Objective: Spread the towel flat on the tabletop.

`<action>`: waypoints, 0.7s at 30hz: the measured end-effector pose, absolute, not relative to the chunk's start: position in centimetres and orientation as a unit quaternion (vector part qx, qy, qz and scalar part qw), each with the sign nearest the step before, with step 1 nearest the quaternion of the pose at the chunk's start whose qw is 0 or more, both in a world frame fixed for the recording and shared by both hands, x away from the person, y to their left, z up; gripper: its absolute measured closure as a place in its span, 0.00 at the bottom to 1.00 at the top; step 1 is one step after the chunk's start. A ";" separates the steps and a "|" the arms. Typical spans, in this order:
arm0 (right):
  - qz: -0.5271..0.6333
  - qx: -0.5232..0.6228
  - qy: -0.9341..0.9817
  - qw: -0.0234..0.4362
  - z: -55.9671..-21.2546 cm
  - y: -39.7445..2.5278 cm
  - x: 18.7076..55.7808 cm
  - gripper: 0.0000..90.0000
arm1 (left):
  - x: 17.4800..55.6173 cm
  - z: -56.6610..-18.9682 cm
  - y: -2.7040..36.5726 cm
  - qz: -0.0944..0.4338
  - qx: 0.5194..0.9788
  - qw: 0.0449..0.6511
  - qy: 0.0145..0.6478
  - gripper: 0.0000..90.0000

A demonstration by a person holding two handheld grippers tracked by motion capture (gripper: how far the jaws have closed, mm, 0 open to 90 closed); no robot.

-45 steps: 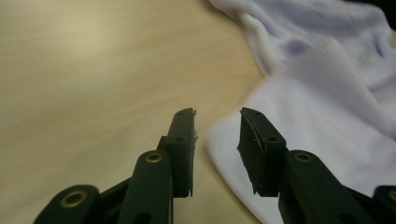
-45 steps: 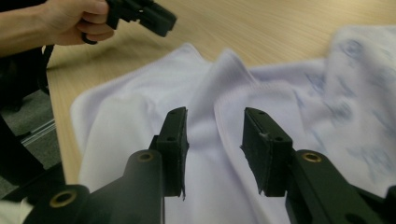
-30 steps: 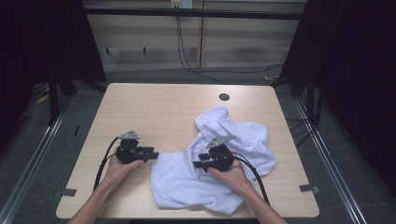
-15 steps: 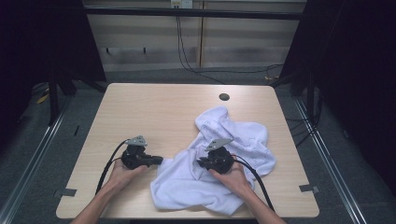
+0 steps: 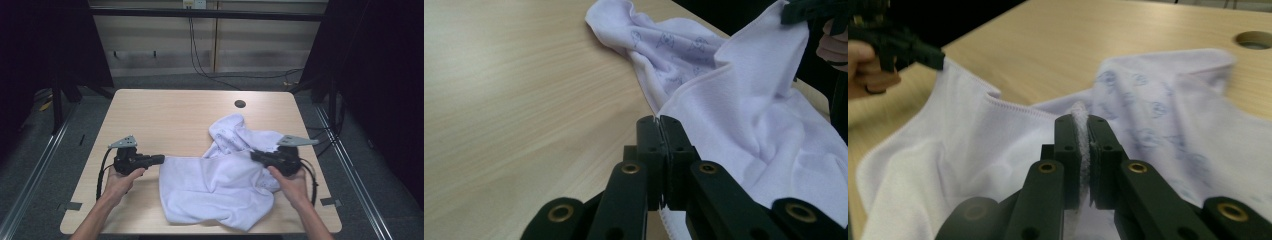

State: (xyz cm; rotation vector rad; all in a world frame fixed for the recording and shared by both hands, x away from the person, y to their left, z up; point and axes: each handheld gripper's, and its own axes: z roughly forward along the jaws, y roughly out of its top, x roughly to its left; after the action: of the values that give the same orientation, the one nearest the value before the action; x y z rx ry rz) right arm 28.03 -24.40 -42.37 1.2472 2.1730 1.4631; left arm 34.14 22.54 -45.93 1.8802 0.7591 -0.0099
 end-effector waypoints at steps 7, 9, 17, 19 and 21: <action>0.531 0.453 0.704 0.134 -40.6 -30.0 26.3 0.94 | 33.7 -44.0 21.4 -0.007 0.781 0.554 0.287 0.99; 0.533 0.449 0.703 0.140 -39.8 -30.4 25.9 0.94 | 33.3 -42.4 21.3 0.000 0.772 0.570 0.281 0.99; 0.563 0.410 0.698 0.168 -33.0 -30.7 22.8 0.94 | 29.9 -34.3 22.7 0.049 0.748 0.628 0.210 0.99; 0.586 0.392 0.691 0.161 -31.7 -30.6 21.5 0.94 | 28.4 -33.2 23.2 0.051 0.743 0.640 0.189 0.99; 0.600 0.378 0.689 0.151 -31.7 -30.3 20.0 0.94 | 26.8 -33.7 23.4 0.040 0.753 0.634 0.173 0.99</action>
State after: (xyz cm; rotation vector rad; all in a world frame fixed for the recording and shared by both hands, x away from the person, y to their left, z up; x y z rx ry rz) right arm 19.98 -30.31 -31.66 1.0852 1.9779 1.7224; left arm 26.81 23.37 -33.68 1.7204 0.3952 0.0918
